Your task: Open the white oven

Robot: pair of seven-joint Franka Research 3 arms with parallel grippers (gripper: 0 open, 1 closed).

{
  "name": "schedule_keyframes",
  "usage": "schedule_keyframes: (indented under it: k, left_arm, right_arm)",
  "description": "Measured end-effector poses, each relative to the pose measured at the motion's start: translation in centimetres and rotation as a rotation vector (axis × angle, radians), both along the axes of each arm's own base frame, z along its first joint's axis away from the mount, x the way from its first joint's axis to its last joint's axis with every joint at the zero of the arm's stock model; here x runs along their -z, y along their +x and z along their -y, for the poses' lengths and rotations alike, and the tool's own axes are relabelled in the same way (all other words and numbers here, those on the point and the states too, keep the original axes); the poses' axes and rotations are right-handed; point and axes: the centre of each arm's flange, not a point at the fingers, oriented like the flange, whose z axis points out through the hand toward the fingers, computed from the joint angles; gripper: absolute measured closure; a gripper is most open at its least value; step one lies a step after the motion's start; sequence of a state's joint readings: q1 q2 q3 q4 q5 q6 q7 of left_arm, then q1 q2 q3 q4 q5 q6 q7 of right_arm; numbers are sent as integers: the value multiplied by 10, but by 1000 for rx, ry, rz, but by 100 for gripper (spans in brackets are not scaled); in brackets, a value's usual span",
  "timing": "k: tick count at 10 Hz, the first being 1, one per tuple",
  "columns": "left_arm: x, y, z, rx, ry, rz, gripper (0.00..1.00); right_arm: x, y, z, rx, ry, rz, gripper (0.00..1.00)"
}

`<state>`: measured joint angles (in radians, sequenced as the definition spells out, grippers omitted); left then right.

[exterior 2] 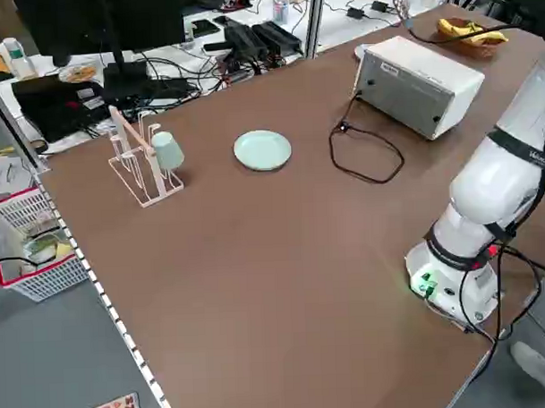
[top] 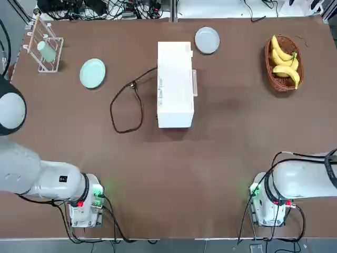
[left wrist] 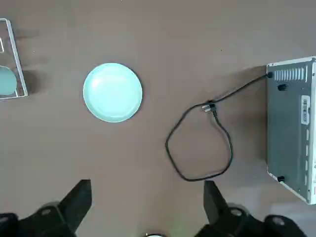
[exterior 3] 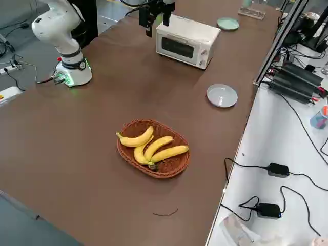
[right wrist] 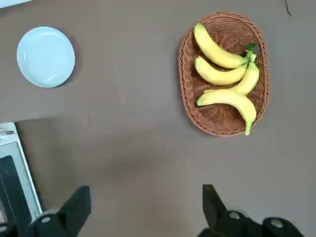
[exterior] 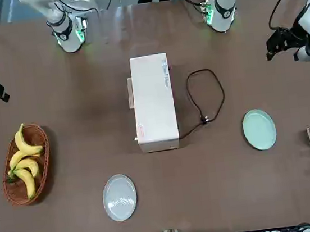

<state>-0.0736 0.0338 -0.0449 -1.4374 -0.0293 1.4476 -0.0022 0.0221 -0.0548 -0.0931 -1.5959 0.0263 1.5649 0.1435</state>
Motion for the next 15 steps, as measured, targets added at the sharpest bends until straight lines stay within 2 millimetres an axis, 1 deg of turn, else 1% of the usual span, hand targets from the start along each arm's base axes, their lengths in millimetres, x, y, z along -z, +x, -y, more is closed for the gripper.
schedule_keyframes:
  k: [3,4,5,6,7,8,9,10,11,12,13,14,15]
  left_arm:
    - [-2,0,4,6,-1,5,0]
    - [-2,0,9,9,-2,15,0]
    - [-3,0,20,-12,-5,29,0]
    - [-2,1,39,-50,-9,38,0]
    - [4,2,62,-82,-14,40,0]
    - [13,4,88,-99,-21,36,0]
    - [25,6,112,-133,-31,31,3]
    - [36,9,135,-168,-43,30,4]
    - [50,11,162,-180,-55,26,13]
    - [63,9,187,-171,-60,15,28]
    - [75,5,209,-163,-58,-3,37]
    - [87,-1,232,-179,-55,-19,43]
    - [101,-6,255,-200,-44,-30,59]
  right_arm:
    - [0,0,0,-12,-1,0,0]
    - [0,0,0,-13,-1,-1,0]
    - [0,0,0,-13,-1,-1,0]
    - [0,0,0,-14,-1,-2,0]
    - [0,0,0,-14,-1,-3,0]
    - [1,0,0,-15,-1,-4,1]
    - [4,1,-1,-17,-1,-9,5]
    - [14,5,-3,-21,-2,-18,18]
    - [32,15,-9,-32,-3,-20,36]
    - [52,25,-18,-47,-5,-17,51]
    - [78,37,-30,-63,-2,-24,68]
    - [106,47,-44,-73,37,-50,83]
    - [131,55,-66,-80,122,-84,99]
